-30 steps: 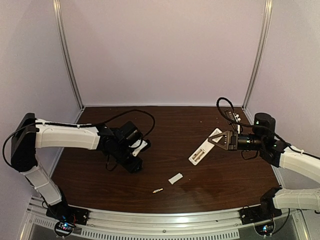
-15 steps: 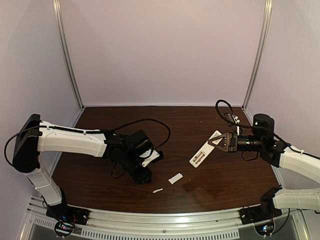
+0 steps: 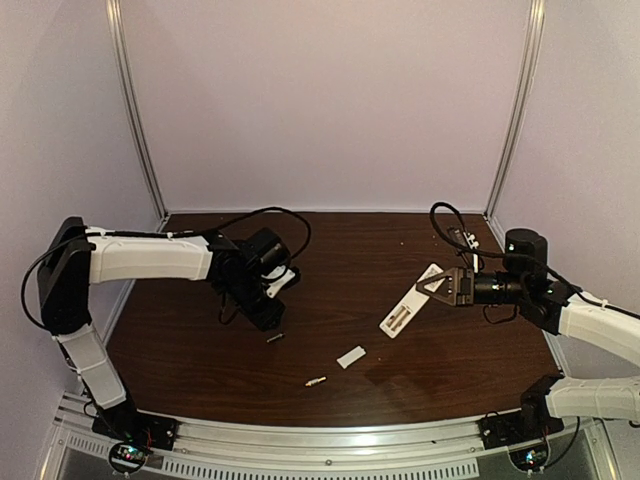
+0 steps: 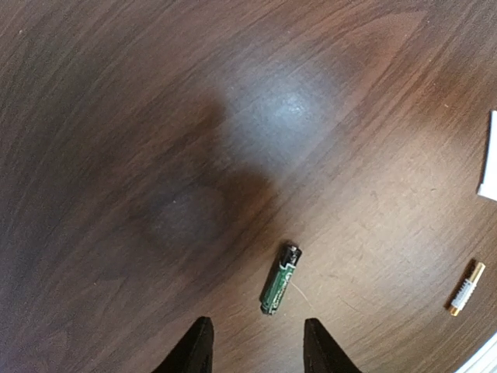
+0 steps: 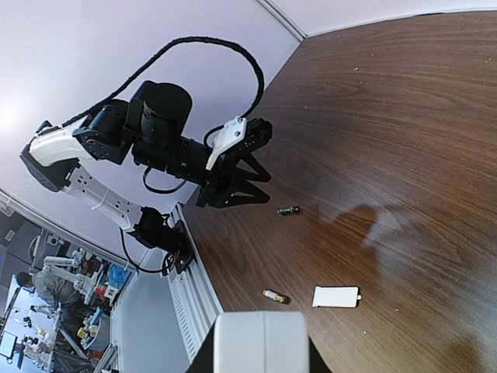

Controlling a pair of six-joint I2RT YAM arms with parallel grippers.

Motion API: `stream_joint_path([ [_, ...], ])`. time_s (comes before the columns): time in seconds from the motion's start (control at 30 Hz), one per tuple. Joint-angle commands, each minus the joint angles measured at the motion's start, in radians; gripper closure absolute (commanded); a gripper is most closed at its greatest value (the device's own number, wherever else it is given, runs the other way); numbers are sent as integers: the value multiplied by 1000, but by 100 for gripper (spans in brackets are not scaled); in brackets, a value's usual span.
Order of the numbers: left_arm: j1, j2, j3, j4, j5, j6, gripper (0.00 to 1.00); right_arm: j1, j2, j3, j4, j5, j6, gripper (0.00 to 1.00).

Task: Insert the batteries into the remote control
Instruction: Pick up the battery from the center of the board.

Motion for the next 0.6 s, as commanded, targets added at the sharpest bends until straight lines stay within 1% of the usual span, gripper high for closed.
stream_joint_path([
  [0.0, 8, 66, 54, -47, 8, 73, 58, -6, -7, -4, -5, 16, -16, 100],
  [0.2, 8, 118, 75, -63, 44, 121, 59, -6, -1, -5, -7, 16, -23, 100],
  [0.57, 8, 203, 120, -58, 47, 202, 67, -4, 13, -11, 11, 11, -26, 100],
])
